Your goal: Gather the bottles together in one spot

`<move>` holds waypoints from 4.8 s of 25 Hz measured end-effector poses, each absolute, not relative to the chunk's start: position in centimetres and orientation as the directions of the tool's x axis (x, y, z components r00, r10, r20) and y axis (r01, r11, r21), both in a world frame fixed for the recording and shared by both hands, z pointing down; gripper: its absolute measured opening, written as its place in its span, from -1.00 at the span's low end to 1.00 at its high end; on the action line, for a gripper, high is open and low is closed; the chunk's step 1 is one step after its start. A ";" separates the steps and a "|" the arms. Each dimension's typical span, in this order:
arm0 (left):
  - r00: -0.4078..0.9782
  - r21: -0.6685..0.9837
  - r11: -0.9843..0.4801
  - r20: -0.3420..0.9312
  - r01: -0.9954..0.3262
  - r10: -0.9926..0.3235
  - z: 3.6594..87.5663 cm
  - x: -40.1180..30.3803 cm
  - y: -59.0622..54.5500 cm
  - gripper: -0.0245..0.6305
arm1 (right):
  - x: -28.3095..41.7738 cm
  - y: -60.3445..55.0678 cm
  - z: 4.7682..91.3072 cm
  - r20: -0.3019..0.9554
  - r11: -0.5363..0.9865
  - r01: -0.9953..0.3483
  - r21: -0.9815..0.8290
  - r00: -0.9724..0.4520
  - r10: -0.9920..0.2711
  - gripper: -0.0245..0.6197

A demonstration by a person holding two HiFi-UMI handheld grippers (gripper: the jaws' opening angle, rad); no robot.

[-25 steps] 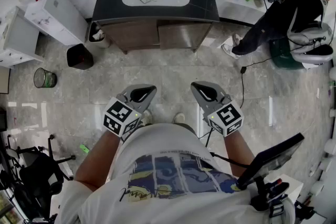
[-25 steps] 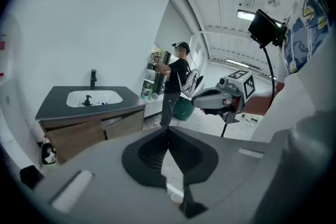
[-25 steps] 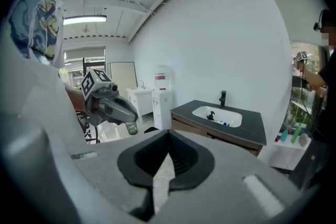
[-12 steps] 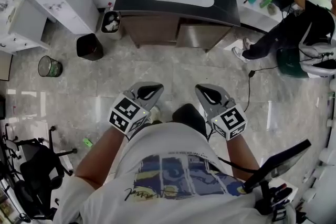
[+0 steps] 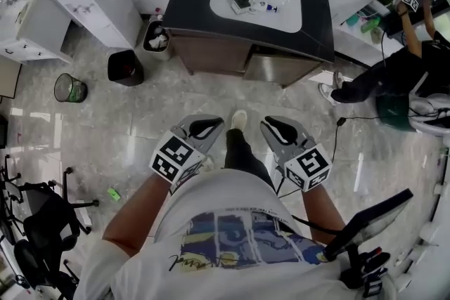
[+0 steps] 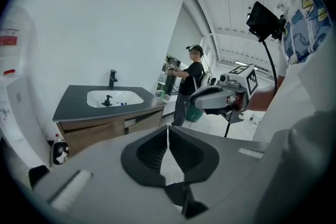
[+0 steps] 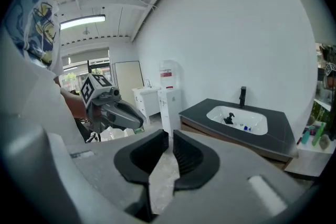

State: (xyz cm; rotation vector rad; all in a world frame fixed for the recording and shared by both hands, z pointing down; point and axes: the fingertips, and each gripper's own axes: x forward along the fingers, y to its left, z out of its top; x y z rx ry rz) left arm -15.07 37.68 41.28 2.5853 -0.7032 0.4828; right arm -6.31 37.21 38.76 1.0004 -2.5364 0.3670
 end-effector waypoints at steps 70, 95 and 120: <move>0.758 0.319 -0.749 0.547 -0.580 -0.354 43.3 -9.9 -3.0 -0.90 | -3.6 -20.2 62.4 0.614 0.598 -0.785 -0.161 -0.554 -0.562 -0.40; 0.843 0.344 -0.819 0.458 -0.460 -0.282 40.9 -1.7 -4.7 -0.91 | 10.8 -25.7 50.4 0.557 0.439 -0.898 -0.022 -0.375 -0.741 -0.40; 0.741 0.319 -0.701 0.501 -0.638 -0.446 41.2 -6.9 -5.6 -0.91 | 12.6 -38.8 50.3 0.488 0.120 -0.993 0.004 -0.103 -0.867 -0.39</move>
